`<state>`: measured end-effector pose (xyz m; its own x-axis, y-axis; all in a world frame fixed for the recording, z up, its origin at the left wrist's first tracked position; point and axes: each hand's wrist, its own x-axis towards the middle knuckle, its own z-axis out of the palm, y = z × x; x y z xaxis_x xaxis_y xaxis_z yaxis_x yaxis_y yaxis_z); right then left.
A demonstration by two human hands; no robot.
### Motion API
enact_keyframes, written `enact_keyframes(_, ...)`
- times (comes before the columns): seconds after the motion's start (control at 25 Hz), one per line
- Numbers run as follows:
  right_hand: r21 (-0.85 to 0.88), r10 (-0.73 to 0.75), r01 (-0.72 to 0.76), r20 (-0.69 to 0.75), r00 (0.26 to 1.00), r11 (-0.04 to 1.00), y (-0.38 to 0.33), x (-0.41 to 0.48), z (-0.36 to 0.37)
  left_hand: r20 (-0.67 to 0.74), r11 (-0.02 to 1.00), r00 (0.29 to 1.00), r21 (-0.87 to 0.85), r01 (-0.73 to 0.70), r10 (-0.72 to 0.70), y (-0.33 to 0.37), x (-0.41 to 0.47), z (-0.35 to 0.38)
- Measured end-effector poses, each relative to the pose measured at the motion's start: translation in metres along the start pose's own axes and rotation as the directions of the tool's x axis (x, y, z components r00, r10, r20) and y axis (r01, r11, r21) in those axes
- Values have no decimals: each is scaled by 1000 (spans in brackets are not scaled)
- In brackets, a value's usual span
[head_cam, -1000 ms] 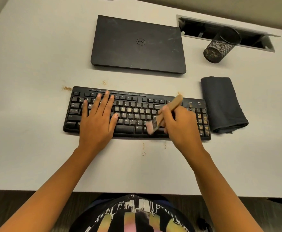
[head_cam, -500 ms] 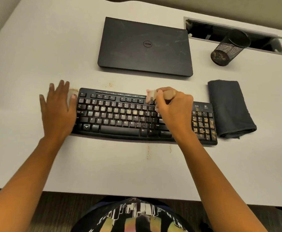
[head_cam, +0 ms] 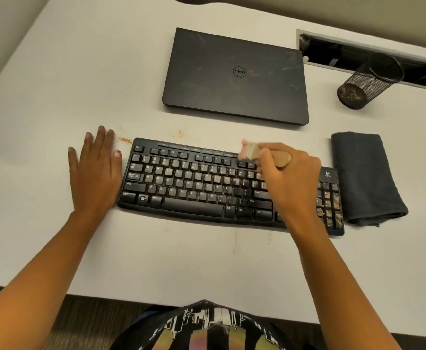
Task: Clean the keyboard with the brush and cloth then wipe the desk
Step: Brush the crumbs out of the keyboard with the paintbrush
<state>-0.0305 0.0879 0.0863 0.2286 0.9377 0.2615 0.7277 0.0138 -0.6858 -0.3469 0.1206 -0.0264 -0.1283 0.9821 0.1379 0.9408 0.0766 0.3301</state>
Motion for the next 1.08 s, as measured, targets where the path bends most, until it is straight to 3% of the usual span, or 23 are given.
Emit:
enact_keyframes(0.12, 24, -13, 10, 127, 992, 1000, -5, -18, -10, -16, 1000, 1000, 9, -8, 8, -1, 1, 1)
enact_keyframes(0.28, -61, -48, 52, 55, 997, 997, -9, -15, -8, -14, 1000, 1000, 13, 0, 1, -1, 1, 1)
enact_keyframes(0.44, -24, 27, -23, 169, 985, 999, -10, -19, -5, -14, 1000, 1000, 11, -2, 2, -1, 1, 1)
enact_keyframes(0.6, 7, -56, 56, 28, 998, 998, -9, -23, 2, -17, 1000, 1000, 18, -6, 7, -1, 1, 2)
enact_keyframes(0.72, 45, -23, 26, -52, 998, 999, -1, -29, -4, -20, 1000, 1000, 7, -3, 3, -1, 0, 1)
enact_keyframes(1.08, 115, 62, -66, 43, 997, 991, -5, -10, 15, -26, 1000, 1000, -12, 5, -6, 0, 0, 0)
